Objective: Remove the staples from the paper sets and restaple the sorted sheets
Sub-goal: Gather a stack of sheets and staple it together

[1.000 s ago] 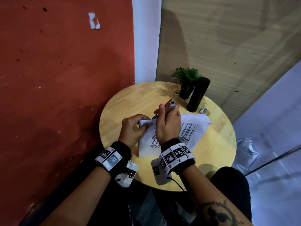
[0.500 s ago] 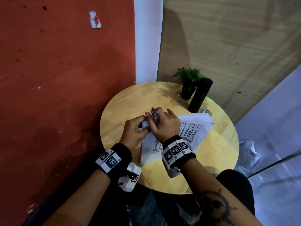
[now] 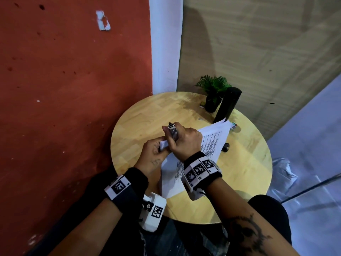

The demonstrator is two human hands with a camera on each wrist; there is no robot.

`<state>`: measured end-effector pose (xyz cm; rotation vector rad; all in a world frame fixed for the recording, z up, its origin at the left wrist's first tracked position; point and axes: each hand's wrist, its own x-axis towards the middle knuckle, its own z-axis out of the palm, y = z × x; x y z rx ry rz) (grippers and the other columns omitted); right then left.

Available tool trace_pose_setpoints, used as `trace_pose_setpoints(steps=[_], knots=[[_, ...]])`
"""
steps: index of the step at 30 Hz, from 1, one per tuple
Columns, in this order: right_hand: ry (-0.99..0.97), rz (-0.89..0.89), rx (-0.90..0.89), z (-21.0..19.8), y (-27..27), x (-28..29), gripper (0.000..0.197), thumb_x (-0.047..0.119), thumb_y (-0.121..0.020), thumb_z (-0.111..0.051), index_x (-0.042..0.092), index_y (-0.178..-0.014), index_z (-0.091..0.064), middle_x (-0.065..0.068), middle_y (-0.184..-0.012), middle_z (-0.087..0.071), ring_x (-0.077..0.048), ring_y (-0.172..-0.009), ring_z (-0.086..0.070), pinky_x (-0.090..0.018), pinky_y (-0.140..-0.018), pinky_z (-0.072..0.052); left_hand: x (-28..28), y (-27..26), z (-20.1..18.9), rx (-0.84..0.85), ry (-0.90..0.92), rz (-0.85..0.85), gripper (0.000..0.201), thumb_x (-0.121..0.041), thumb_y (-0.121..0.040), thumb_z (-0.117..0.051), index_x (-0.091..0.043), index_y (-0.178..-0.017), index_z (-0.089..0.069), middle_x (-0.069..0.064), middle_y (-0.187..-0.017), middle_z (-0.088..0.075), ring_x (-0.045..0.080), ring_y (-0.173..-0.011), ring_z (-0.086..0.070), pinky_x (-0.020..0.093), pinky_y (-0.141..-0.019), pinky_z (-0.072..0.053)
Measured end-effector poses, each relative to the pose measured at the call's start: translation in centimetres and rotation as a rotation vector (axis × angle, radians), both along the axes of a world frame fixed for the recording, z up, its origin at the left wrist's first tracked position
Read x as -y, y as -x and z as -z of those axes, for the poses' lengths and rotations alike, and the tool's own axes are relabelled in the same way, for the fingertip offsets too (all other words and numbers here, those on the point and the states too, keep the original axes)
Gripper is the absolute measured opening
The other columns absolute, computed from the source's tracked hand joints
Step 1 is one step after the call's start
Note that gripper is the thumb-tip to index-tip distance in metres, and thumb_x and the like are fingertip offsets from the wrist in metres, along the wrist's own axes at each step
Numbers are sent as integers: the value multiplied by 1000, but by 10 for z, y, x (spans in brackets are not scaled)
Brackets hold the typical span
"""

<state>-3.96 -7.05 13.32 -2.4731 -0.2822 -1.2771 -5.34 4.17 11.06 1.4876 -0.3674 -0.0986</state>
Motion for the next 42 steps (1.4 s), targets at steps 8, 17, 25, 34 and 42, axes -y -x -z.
trace_pose_setpoints(steps=[8,17,25,34,42], knots=[[-20,-45,21,1,-1,2,40,41,-82,-51,11,-56,-53,-3,-39,-51,-25,-33,-49,-17,-40,-25,-7,-1,-3,57,-93,35,19,-1,-81,-67,-12,-96,-66,-19,-72,-69,-9,-74,-58,12,-67,-44],[-1036,-140,71,-28,33,46,67,58,-78,-50,-7,-81,-63,13,-56,-62,-3,-50,-54,-18,-53,-40,-1,10,-5,124,-72,-84,13,10,-76,-69,-2,-83,-69,2,-75,-64,-1,-66,-55,13,-61,-44],[-1354,29,-165,21,85,135,18,-4,-81,-52,13,-87,-55,5,-53,-53,-6,-39,-48,-18,-40,-40,2,6,1,18,-78,-53,9,3,-76,-72,-2,-82,-68,3,-77,-67,5,-70,-59,18,-65,-47],[-1249,-59,-711,54,56,138,39,-22,-70,-61,7,-96,-55,3,-57,-63,-4,-40,-53,-15,-38,-39,4,7,3,64,-134,-116,9,-1,-78,-73,1,-78,-64,-9,-67,-64,3,-62,-55,15,-58,-43],[-1261,-75,-785,70,41,143,33,-21,-74,-58,12,-74,-56,9,-50,-64,-3,-44,-57,-15,-43,-43,7,6,12,-60,-42,-183,13,-4,-80,-70,-3,-93,-69,-8,-83,-74,6,-79,-67,19,-71,-52]])
